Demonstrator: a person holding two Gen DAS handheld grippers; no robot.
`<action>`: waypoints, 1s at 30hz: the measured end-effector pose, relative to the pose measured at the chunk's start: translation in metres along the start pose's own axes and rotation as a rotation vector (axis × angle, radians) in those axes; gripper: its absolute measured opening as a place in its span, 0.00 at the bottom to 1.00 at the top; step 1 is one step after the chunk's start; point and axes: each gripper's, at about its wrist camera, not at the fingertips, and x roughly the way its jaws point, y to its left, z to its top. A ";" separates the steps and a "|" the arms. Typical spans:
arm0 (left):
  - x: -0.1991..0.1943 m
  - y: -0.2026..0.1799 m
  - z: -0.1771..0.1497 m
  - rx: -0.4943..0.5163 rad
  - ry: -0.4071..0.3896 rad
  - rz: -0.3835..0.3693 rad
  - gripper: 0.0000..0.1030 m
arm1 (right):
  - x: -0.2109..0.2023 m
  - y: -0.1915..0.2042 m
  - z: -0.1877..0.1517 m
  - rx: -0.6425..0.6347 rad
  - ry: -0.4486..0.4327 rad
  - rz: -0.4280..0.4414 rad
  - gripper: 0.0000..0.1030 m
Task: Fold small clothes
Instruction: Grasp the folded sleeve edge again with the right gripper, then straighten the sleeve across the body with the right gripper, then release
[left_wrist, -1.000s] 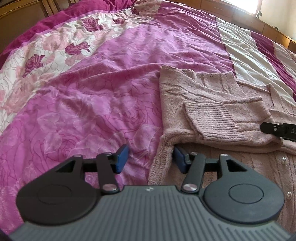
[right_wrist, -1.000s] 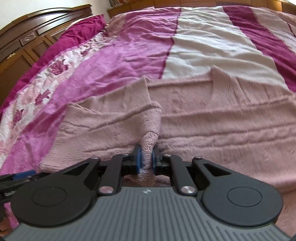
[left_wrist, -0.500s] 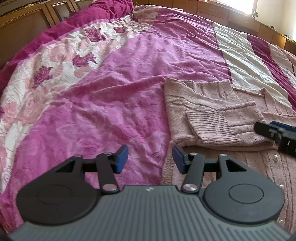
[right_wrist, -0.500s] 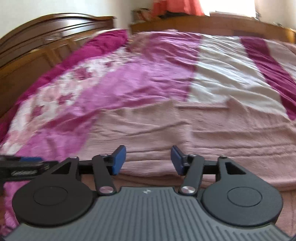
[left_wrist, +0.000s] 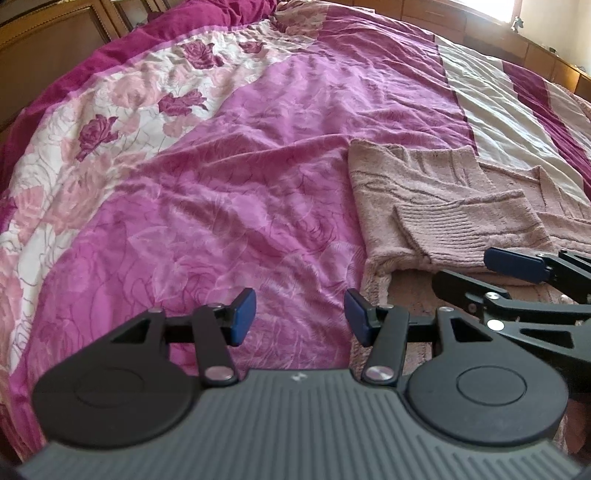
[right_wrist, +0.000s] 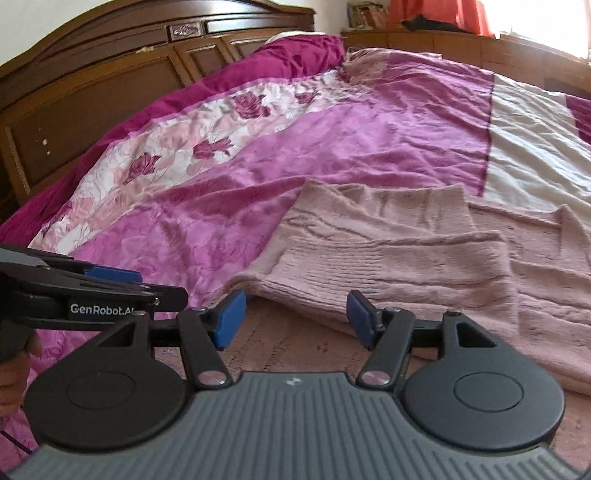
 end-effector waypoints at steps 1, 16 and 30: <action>0.000 0.001 -0.001 -0.003 0.002 0.000 0.54 | 0.003 0.000 0.001 -0.008 0.001 0.000 0.66; 0.001 0.002 -0.001 -0.002 0.000 -0.002 0.54 | 0.016 0.002 0.001 -0.095 -0.045 0.000 0.19; -0.005 -0.030 0.016 0.059 -0.076 -0.051 0.54 | -0.034 -0.037 0.020 0.091 -0.178 -0.042 0.05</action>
